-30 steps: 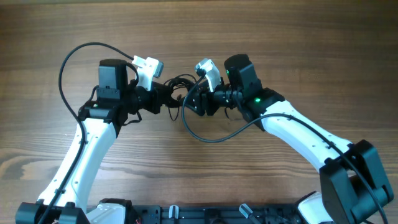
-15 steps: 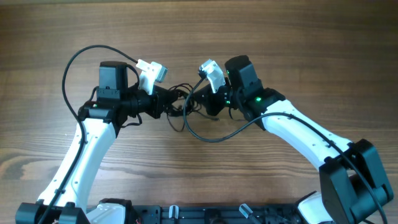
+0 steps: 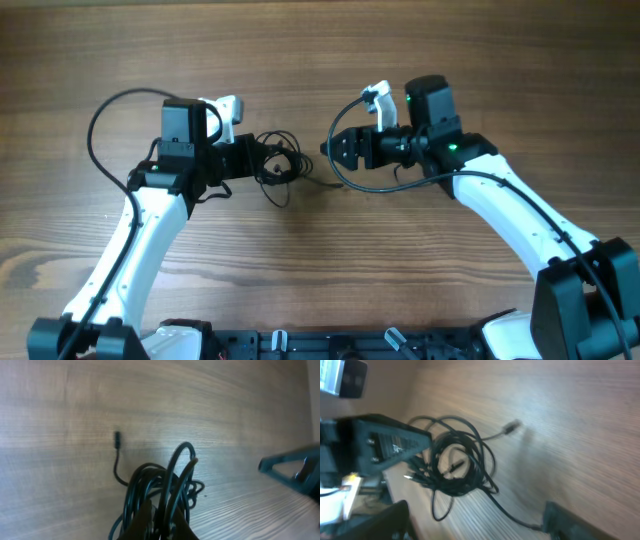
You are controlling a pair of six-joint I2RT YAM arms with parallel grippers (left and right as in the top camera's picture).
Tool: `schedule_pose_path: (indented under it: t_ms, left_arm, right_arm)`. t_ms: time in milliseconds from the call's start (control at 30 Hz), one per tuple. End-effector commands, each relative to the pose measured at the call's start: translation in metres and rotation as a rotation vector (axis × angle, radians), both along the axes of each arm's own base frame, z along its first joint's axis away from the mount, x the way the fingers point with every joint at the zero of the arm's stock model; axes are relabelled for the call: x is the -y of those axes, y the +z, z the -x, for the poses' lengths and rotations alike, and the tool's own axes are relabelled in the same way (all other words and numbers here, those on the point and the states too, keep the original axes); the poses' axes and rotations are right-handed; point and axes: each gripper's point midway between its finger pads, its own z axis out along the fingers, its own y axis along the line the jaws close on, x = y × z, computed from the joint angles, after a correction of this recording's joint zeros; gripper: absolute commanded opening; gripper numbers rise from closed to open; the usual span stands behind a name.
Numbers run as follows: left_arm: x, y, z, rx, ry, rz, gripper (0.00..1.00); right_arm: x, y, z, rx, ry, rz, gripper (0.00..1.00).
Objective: Untangle cables
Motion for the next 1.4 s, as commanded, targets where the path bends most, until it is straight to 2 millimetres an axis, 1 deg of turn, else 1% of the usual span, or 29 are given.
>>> schedule_pose_path:
  t_ms: [0,33,67,133,167,267,300,333,400,433,467,533,567,700,733,767,800,867,900,967,1000,1033,1067,1100,1133,1167,1267,1300,1367]
  left_arm:
    - [0.008,-0.034,0.009,-0.394,0.389,0.217,0.21]
    - [0.015,-0.043,0.014,-0.471,0.437,0.237,0.75]
    - [0.022,-0.051,0.017,-0.505,0.437,0.232,1.0]
    - [0.029,-0.056,0.018,-0.427,0.281,0.154,1.0]
    - [0.014,-0.041,0.007,-0.317,0.204,0.104,1.0]
    - [-0.036,-0.019,-0.019,-0.084,0.164,-0.108,1.0]
    - [-0.057,-0.023,-0.023,-0.041,0.161,-0.244,1.0]
    - [-0.067,-0.034,-0.019,-0.046,0.113,-0.335,1.0]
    - [-0.06,-0.049,-0.009,-0.089,0.01,-0.358,0.92]
    - [-0.049,-0.063,0.001,-0.128,-0.081,-0.354,0.78]
    - [-0.04,-0.071,0.007,-0.143,-0.159,-0.346,0.74]
    - [-0.004,-0.092,0.027,-0.168,-0.394,-0.275,0.73]
    - [0.008,-0.101,0.034,-0.194,-0.435,-0.254,0.71]
    - [0.036,-0.125,0.049,-0.199,-0.603,-0.293,0.54]
    - [0.039,-0.128,0.046,-0.182,-0.613,-0.324,0.45]
    - [0.038,-0.132,0.041,-0.16,-0.61,-0.379,0.18]
    - [0.037,-0.133,0.038,-0.156,-0.6,-0.4,0.04]
    - [0.033,-0.134,0.035,-0.2,-0.494,-0.399,0.04]
    - [0.025,-0.136,0.031,-0.261,-0.343,-0.403,0.04]
    - [0.009,-0.139,0.031,-0.463,0.137,-0.323,0.04]
    - [0.015,-0.139,0.046,-0.677,0.469,-0.163,0.04]
    - [0.029,-0.135,0.053,-0.809,0.625,-0.032,0.04]
    - [0.048,-0.128,0.055,-0.923,0.711,0.102,0.08]
    - [0.063,-0.12,0.053,-0.998,0.747,0.207,0.6]
    - [0.082,-0.107,0.051,-1.065,0.698,0.323,0.88]
    - [0.091,-0.099,0.048,-1.075,0.645,0.378,1.0]
    - [0.097,-0.076,0.036,-0.983,0.571,0.433,1.0]
    - [0.09,-0.066,0.025,-0.865,0.561,0.414,1.0]
    - [0.074,-0.036,-0.008,-0.439,0.363,0.288,1.0]
  right_arm:
    - [0.023,-0.02,-0.013,0.0,-0.145,0.178,0.94]
    - [0.027,-0.023,-0.013,-0.004,-0.16,0.2,0.97]
    - [0.028,-0.024,-0.013,-0.005,-0.164,0.206,1.0]
    - [0.029,-0.025,-0.012,-0.011,-0.165,0.212,1.0]
    - [0.031,-0.028,-0.011,-0.021,-0.171,0.226,1.0]
    - [0.031,-0.027,-0.011,-0.019,-0.173,0.222,1.0]
    - [0.031,-0.027,-0.012,-0.016,-0.173,0.221,1.0]
    - [0.031,-0.027,-0.012,-0.016,-0.173,0.221,1.0]
    - [0.031,-0.027,-0.012,-0.017,-0.174,0.22,1.0]
    - [0.031,-0.027,-0.012,-0.021,-0.177,0.219,1.0]
    - [0.031,-0.027,-0.012,-0.027,-0.183,0.216,1.0]
    - [0.031,-0.027,-0.012,-0.033,-0.189,0.214,1.0]
    - [0.031,-0.027,-0.012,-0.034,-0.189,0.214,1.0]
    - [0.032,-0.027,-0.013,-0.031,-0.196,0.221,1.0]
    - [0.034,-0.028,-0.014,-0.029,-0.205,0.23,1.0]
    - [0.034,-0.029,-0.014,-0.029,-0.206,0.234,1.0]
    - [0.035,-0.029,-0.013,-0.033,-0.206,0.235,1.0]
    - [0.035,-0.029,-0.013,-0.032,-0.206,0.235,1.0]
    - [0.035,-0.029,-0.013,-0.032,-0.206,0.236,1.0]
    - [0.036,-0.03,-0.015,-0.029,-0.214,0.244,1.0]
    - [0.039,-0.031,-0.017,-0.023,-0.227,0.258,1.0]
    - [0.04,-0.032,-0.018,-0.02,-0.234,0.265,1.0]
    - [0.042,-0.032,-0.018,-0.017,-0.24,0.271,1.0]
    - [0.042,-0.032,-0.019,-0.015,-0.242,0.274,1.0]
    - [0.042,-0.032,-0.019,-0.016,-0.243,0.274,1.0]
    - [0.042,-0.032,-0.019,-0.015,-0.242,0.274,1.0]
    - [0.042,-0.032,-0.019,-0.015,-0.242,0.275,1.0]
    - [0.042,-0.032,-0.019,-0.015,-0.242,0.275,1.0]
    - [0.042,-0.032,-0.019,-0.015,-0.242,0.275,1.0]
